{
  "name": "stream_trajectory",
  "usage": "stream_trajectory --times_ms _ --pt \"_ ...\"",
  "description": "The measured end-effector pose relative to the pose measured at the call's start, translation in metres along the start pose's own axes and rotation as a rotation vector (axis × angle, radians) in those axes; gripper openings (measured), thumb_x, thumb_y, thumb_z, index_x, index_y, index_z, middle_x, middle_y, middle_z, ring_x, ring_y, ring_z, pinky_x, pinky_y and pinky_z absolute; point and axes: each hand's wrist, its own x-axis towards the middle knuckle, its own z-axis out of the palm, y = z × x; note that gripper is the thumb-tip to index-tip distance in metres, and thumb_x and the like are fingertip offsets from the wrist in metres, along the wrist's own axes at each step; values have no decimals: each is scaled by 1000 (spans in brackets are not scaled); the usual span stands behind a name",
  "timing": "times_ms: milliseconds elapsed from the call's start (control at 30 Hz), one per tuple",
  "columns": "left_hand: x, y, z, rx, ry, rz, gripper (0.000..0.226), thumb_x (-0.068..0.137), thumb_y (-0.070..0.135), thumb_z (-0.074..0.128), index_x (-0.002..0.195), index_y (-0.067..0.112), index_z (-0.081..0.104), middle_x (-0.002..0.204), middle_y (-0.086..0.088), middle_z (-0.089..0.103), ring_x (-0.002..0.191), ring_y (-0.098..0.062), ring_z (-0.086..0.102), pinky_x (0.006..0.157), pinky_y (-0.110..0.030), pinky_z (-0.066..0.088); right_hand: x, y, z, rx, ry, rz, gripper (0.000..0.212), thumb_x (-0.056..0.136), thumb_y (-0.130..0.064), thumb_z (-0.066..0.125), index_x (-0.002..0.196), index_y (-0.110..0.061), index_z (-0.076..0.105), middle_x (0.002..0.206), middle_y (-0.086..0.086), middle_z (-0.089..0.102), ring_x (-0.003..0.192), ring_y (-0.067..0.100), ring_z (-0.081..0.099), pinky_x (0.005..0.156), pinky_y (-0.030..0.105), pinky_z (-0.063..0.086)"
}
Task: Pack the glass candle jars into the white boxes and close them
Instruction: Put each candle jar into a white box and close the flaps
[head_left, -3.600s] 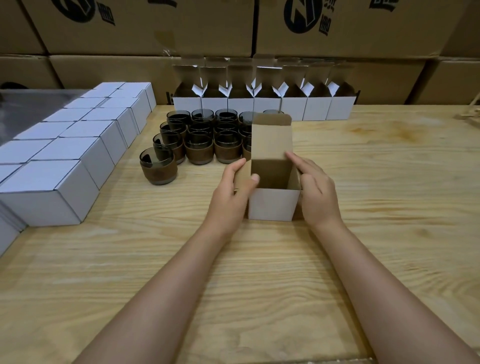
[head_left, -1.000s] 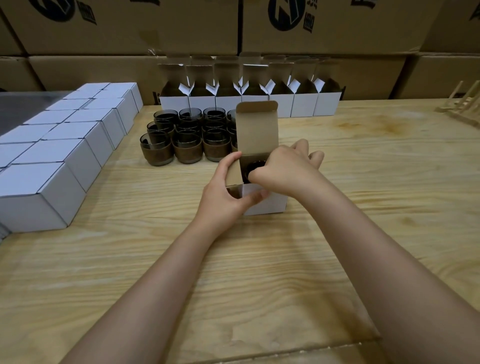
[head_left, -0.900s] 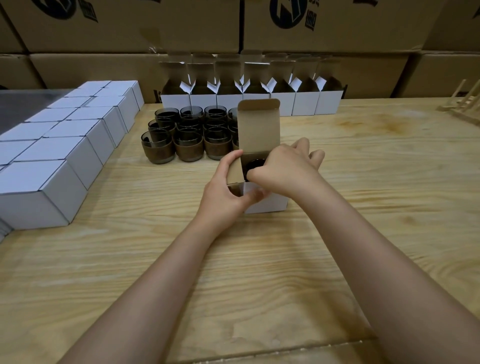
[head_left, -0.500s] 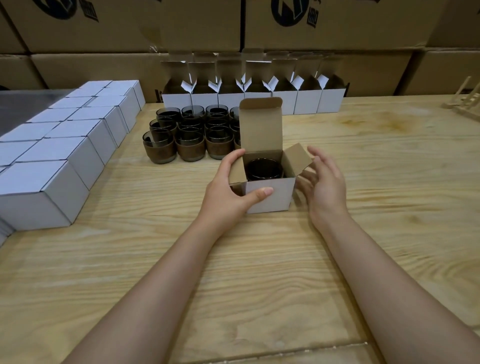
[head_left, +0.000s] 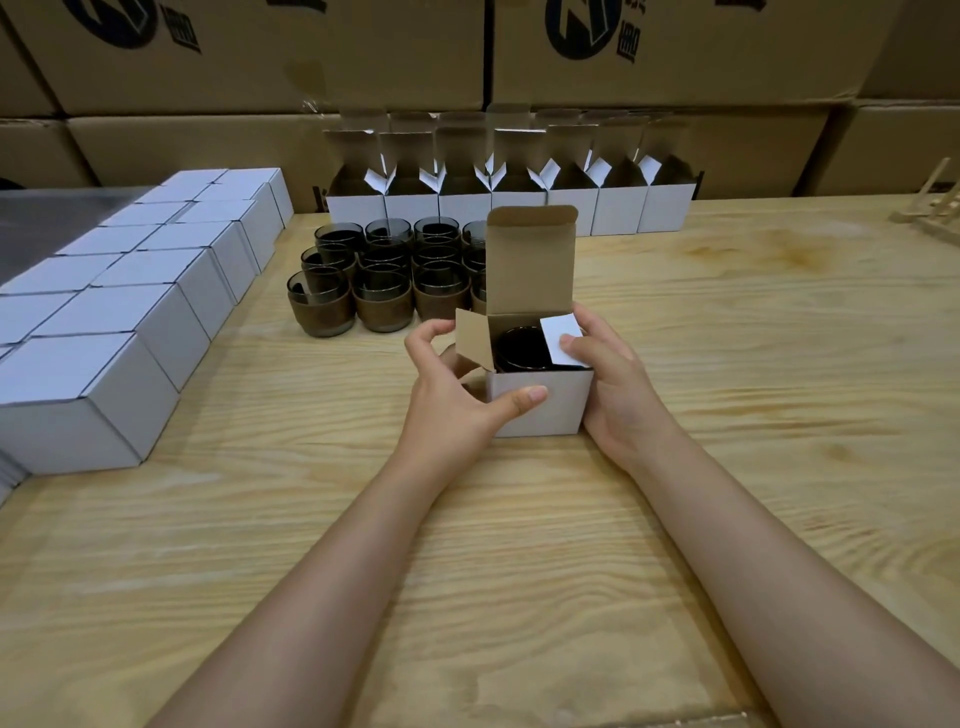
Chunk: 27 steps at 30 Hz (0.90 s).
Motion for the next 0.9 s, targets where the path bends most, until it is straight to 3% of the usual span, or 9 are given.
stream_trajectory --times_ms 100,300,533,667,800,900 --pt "0 1 1 -3 -8 21 73 68 22 86 106 40 26 107 9 63 92 -4 66 73 -13 50 0 -1 1 8 9 5 42 94 -1 42 133 -11 51 129 20 58 100 25 61 81 34 52" --pt "-1 3 -1 25 -101 89 62 76 24 81 120 43 42 130 11 55 117 0 53 88 -17 46 0 1 0 5 -3 7 41 93 -2 43 133 -11 51 130 21 56 103 28 59 88 42 48" --pt "-1 6 0 7 -89 77 51 76 19 81 113 41 54 124 12 60 115 0 54 71 -4 40 1 1 -2 11 -96 -113 56 91 3 42 137 -28 44 128 11 60 110 29 61 89 39 53" --pt "-1 8 -1 12 -84 72 53 75 21 81 113 46 53 122 17 59 115 2 53 72 -3 40 2 1 -2 57 -81 -158 47 90 5 44 126 -26 49 120 4 61 104 23 61 84 36 54" --pt "-1 10 -1 18 -77 62 57 74 24 82 112 53 49 120 24 59 114 8 52 76 -4 41 -1 0 -3 71 -100 -159 32 78 -4 60 106 -16 52 107 1 62 96 19 61 78 31 52" --pt "-1 10 0 9 -79 60 58 74 25 82 113 52 48 124 21 58 115 7 52 76 -4 42 -3 0 -3 52 -137 -156 31 71 -10 54 102 -16 51 101 -5 63 92 14 61 77 26 51"
